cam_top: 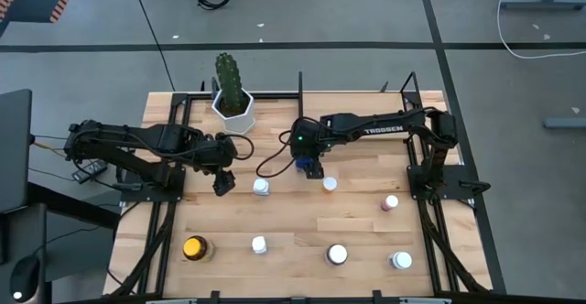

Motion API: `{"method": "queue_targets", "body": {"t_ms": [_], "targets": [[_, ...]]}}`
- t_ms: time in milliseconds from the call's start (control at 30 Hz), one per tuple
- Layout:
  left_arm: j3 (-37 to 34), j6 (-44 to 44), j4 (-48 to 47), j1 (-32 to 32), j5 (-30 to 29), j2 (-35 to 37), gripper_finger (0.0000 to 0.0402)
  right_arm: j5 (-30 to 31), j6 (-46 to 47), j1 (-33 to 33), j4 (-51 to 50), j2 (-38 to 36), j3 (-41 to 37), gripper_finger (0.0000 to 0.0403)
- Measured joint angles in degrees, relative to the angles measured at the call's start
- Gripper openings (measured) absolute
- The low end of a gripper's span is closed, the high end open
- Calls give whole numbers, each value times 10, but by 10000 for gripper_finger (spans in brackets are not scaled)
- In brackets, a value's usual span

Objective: Pick and place medicine bottles onto shelf by color
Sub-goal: Put the blue pill bottle on the shelf

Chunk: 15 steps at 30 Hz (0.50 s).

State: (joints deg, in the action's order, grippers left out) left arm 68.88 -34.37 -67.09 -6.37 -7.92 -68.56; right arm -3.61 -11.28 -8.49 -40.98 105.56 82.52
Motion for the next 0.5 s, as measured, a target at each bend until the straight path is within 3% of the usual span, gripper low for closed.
{"method": "queue_targets", "body": {"t_ms": [500], "targets": [[0, -11, 0, 0, 0, 0, 298, -7, 22, 0, 15, 0, -61, 324]]}}
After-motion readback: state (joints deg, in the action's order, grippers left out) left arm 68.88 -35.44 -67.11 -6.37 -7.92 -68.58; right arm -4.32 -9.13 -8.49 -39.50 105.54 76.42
